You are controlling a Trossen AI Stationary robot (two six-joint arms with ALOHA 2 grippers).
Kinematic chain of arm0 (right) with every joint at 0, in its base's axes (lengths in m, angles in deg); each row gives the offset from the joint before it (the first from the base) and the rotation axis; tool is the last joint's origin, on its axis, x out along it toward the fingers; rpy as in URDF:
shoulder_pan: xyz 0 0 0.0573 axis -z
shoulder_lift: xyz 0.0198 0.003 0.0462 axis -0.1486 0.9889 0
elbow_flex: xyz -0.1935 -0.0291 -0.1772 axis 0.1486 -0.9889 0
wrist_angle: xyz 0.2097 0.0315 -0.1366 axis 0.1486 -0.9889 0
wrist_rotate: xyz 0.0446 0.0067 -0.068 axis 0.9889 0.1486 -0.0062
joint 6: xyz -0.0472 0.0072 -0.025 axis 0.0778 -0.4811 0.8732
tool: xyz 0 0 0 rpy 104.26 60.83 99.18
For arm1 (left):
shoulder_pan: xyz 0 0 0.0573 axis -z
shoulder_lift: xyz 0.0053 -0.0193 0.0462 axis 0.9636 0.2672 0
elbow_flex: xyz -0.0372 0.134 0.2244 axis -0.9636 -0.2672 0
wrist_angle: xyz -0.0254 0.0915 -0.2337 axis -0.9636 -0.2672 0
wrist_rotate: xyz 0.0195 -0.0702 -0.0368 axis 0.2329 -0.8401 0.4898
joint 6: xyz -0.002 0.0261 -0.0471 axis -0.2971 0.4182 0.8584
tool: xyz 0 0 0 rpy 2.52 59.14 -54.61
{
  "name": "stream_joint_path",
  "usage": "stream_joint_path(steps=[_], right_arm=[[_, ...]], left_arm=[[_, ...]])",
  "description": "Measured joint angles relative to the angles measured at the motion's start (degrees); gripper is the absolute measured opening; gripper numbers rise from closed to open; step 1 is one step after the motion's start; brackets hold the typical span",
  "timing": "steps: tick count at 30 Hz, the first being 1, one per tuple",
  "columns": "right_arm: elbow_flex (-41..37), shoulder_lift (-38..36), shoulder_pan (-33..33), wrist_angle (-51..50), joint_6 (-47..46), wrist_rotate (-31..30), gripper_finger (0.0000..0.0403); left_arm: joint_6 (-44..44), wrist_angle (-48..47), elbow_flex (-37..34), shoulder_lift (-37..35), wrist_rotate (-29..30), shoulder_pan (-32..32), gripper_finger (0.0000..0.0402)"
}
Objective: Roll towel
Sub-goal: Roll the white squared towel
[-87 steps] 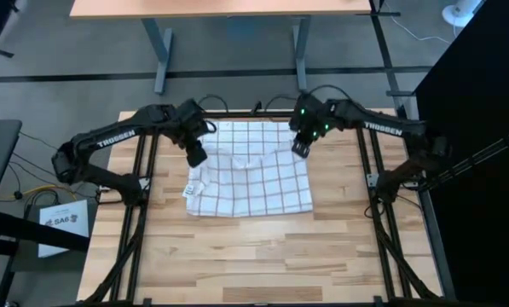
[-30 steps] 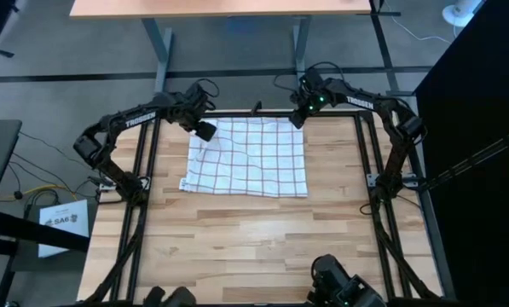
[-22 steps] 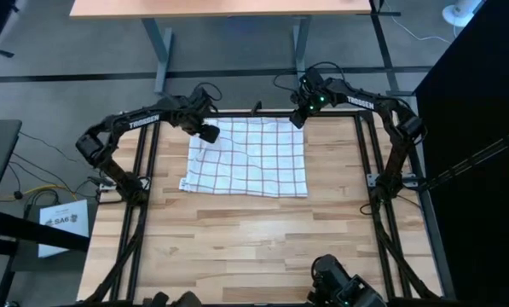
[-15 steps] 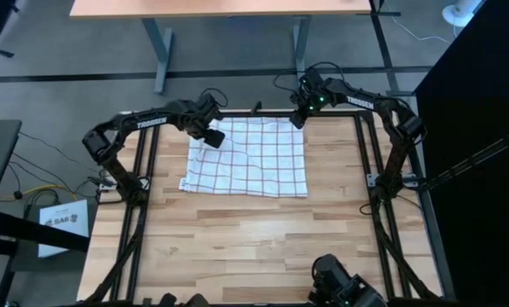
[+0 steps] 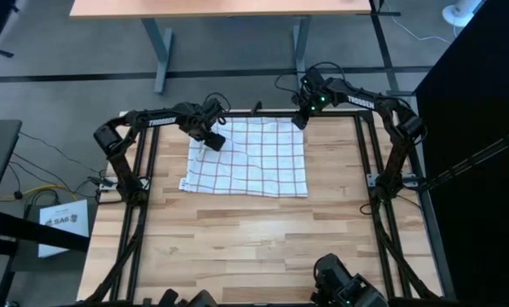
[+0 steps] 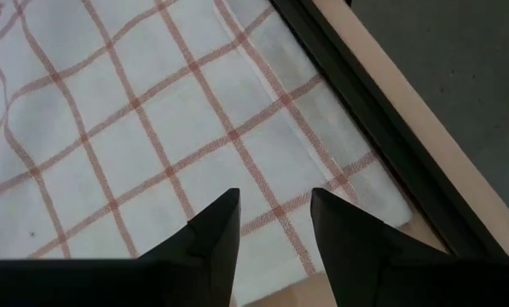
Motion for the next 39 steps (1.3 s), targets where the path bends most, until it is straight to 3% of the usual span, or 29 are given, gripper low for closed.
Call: stream_joint_path(steps=[6,16,22,28,34,39], right_arm=[[0.00,0.00,0.36,-0.59,0.56,-0.02,0.0134],[0.00,0.00,1.19,-3.31,1.45,0.00,0.0134],[-0.01,0.00,1.51,-3.72,1.56,0.00,0.0134],[-0.02,0.00,1.49,-3.20,1.63,0.00,0.0134],[-0.02,0.00,1.50,-3.13,1.64,0.00,0.0134],[-0.02,0.00,1.26,-2.98,2.99,0.00,0.0134]], left_arm=[[-2.20,-1.37,0.00,-0.01,-0.16,-1.79,0.0014],[-3.40,-4.87,0.00,-1.03,0.15,-5.16,0.0002],[-3.47,-8.13,0.00,-1.07,4.16,-7.39,0.0001],[-7.20,-7.68,0.00,-1.07,3.51,-8.60,0.0009],[-9.44,-7.90,0.02,-1.07,-2.66,-8.61,0.0058],[-8.81,-13.83,0.49,-2.71,-4.93,-8.11,0.0109]])
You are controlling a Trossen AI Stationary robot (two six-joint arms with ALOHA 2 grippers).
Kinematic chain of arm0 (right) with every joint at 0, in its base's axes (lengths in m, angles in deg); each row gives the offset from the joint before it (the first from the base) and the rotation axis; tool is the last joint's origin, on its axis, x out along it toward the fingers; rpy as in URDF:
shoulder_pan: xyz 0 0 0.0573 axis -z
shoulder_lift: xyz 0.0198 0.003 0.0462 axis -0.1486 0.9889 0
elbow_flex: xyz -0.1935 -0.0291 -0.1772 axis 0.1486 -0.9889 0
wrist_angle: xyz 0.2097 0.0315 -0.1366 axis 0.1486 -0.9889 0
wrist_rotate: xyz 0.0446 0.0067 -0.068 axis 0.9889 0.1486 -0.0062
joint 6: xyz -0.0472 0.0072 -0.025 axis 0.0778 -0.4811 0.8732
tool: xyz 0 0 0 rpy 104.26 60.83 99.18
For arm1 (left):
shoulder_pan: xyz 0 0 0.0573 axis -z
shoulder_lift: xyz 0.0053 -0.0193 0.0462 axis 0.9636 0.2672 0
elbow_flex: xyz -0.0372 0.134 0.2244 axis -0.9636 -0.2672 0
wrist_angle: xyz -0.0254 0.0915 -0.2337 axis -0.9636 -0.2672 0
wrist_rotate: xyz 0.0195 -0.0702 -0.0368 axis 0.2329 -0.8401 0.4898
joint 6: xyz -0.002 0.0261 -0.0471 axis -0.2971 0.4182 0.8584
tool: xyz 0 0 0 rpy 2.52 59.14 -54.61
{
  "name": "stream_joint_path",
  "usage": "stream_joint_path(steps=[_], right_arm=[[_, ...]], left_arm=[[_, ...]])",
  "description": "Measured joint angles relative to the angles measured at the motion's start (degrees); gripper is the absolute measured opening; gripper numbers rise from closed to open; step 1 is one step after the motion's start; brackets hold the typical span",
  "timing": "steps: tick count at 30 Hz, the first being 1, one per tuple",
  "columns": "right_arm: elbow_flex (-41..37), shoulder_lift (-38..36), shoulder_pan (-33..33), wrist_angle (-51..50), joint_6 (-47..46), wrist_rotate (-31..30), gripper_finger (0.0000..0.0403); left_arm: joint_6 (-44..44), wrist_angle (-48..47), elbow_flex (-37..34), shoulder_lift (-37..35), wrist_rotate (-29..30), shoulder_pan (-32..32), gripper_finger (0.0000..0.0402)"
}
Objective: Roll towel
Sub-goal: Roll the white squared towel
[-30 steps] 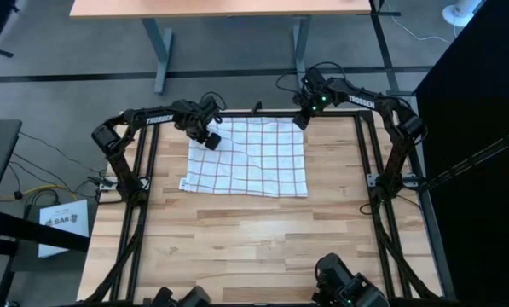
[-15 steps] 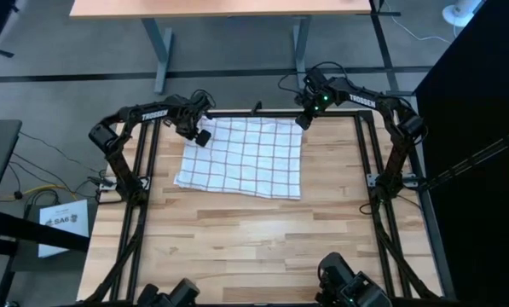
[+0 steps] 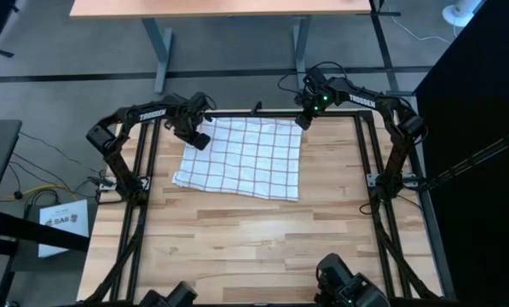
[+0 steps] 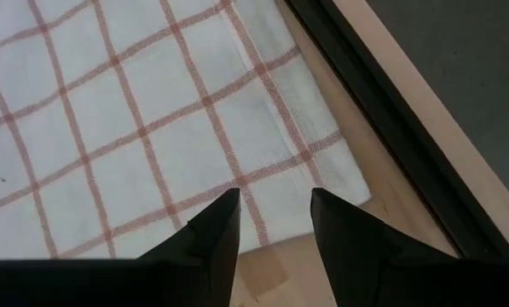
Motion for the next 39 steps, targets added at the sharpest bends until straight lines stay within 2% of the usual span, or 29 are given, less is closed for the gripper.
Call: stream_joint_path(steps=[6,10,12,20,33,39], right_arm=[[-0.03,0.00,-4.65,-2.73,7.74,0.02,0.0134],[-0.04,0.25,-8.39,-2.59,8.93,0.04,0.0134],[-0.04,0.60,-10.38,-2.62,8.88,0.04,0.0134],[-1.11,1.25,-15.58,-3.31,9.47,-0.09,0.0134],[-3.52,2.79,-9.56,-2.33,4.54,-0.53,0.0134],[1.26,8.48,-7.68,-3.74,4.05,-1.71,0.0134]], left_arm=[[1.80,-0.96,0.06,-5.72,-0.32,3.93,0.0136],[0.86,-0.55,-0.41,-6.74,-5.73,6.31,0.0135],[0.29,-0.63,-1.61,-6.33,-8.37,7.32,0.0133],[4.56,-1.21,-9.65,-5.99,-8.53,11.51,0.0131],[8.43,-0.70,-11.75,-5.97,-9.73,17.72,0.0131],[10.23,-0.52,-11.76,-5.99,-10.60,20.96,0.0131]])
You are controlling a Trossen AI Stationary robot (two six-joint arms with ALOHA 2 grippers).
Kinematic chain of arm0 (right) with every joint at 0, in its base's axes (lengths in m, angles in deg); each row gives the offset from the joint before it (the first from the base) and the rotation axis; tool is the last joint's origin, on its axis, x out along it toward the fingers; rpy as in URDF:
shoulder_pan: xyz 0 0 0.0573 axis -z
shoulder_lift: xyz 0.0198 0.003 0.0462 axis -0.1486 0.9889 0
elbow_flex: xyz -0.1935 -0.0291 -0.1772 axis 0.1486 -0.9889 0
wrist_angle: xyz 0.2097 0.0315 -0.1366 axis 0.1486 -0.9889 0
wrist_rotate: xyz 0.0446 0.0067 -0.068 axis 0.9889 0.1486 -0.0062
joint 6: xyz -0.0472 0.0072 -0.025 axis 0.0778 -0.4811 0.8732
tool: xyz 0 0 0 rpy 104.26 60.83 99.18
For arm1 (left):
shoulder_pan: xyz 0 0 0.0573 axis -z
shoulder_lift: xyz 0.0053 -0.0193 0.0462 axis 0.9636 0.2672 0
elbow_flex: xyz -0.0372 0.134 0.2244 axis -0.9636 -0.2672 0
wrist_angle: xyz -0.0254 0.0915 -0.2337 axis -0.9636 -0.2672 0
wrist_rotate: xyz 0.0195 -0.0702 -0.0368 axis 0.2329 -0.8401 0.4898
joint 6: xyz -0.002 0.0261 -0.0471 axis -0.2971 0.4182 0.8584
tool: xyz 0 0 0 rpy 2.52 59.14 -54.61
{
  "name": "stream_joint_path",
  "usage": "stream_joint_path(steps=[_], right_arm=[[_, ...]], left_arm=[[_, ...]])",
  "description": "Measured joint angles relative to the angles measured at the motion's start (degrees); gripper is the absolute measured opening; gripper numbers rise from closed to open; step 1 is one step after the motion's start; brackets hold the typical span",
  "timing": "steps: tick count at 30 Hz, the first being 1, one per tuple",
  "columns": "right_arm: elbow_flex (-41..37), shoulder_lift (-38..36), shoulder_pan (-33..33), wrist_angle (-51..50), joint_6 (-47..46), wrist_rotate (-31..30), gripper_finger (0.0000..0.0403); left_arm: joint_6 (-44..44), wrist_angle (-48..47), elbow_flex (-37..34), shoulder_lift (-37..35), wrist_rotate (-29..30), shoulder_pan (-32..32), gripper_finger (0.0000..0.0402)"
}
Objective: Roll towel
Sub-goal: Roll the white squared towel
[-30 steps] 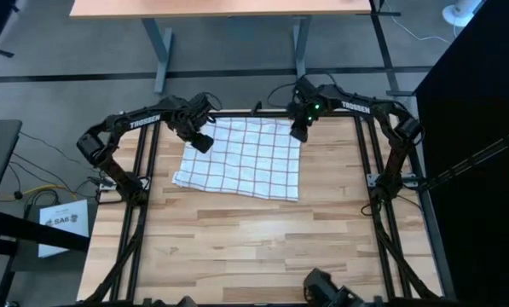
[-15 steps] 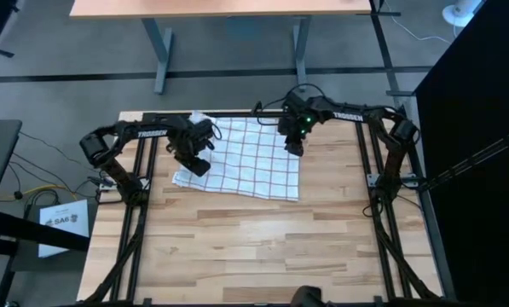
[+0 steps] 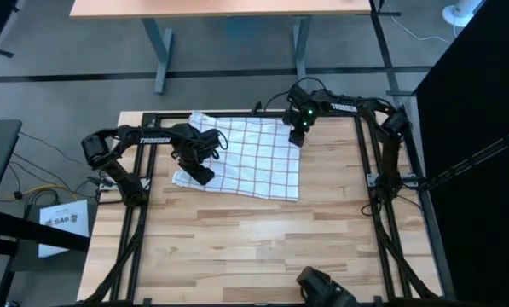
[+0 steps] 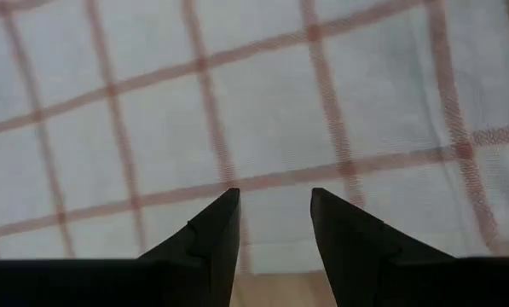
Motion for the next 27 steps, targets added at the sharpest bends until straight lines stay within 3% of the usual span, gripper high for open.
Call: stream_joint_path(steps=[10,20,27], right_arm=[[12.82,10.78,2.73,-10.36,1.92,-2.84,0.0134],[14.72,11.48,6.90,-11.78,2.98,-4.28,0.0134],[14.72,11.48,1.64,-16.69,6.24,-1.96,0.0134]], left_arm=[[4.89,0.28,-2.79,0.00,0.04,3.06,0.0131],[10.67,3.29,-6.89,-0.02,-2.48,7.90,0.0131],[13.66,5.77,-6.89,-3.55,-2.52,7.87,0.0131]])
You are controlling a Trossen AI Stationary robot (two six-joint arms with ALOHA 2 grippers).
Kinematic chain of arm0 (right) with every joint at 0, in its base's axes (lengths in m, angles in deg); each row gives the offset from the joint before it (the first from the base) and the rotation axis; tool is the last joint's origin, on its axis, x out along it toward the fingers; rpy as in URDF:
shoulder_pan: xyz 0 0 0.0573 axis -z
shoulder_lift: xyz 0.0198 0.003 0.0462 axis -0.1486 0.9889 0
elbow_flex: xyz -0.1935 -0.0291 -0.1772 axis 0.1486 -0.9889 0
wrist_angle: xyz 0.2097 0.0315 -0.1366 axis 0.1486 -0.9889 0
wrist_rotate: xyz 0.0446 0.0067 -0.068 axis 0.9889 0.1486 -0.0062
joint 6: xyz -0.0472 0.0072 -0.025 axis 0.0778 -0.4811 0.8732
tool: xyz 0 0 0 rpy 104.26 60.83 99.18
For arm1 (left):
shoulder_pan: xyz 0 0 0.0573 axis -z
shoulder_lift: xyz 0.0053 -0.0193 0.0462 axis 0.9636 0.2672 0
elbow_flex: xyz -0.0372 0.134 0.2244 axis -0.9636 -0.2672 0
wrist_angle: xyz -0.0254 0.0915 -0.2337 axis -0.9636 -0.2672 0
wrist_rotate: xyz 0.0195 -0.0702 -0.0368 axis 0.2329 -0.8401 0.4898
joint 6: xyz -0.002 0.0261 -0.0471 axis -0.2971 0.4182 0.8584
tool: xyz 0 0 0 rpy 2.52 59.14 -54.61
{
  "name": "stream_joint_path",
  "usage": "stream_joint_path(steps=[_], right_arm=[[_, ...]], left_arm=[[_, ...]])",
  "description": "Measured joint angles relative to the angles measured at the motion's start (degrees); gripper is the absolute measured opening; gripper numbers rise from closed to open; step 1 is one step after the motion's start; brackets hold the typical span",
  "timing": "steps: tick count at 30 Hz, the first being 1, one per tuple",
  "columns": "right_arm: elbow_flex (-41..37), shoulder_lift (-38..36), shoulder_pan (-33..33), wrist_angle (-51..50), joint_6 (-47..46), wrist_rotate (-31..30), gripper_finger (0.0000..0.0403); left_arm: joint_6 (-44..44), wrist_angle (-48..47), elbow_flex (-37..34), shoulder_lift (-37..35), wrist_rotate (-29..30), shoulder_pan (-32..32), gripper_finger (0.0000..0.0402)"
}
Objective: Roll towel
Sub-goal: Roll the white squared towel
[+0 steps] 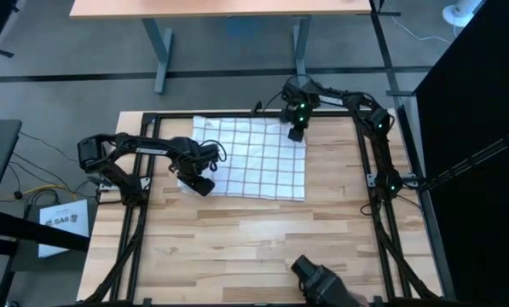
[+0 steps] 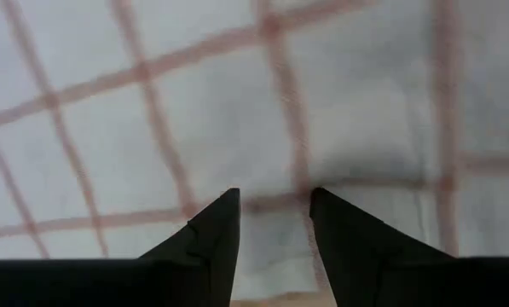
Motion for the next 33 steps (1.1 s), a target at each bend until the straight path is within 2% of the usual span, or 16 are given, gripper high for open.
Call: stream_joint_path(steps=[6,13,16,21,33], right_arm=[[0.00,-2.31,-4.64,-5.67,0.42,0.23,0.0134],[-0.78,-9.87,-10.85,-4.06,-2.37,1.57,0.0134],[-3.26,-10.93,-14.77,-2.24,-2.31,4.08,0.0134],[-8.63,-10.75,-20.28,3.69,-3.77,4.39,0.0134],[-20.34,-11.07,-26.06,10.91,-8.93,4.49,0.0134]], left_arm=[[1.76,-1.60,0.00,-5.39,0.07,-0.94,0.0131],[1.76,-1.88,-0.16,-8.94,0.30,-2.56,0.0131],[-0.34,-1.80,-1.83,-8.32,0.44,-3.33,0.0131],[-0.51,-0.04,-4.91,-8.16,0.26,-3.58,0.0131],[1.44,-0.97,-9.12,-8.16,-2.03,-0.44,0.0131]])
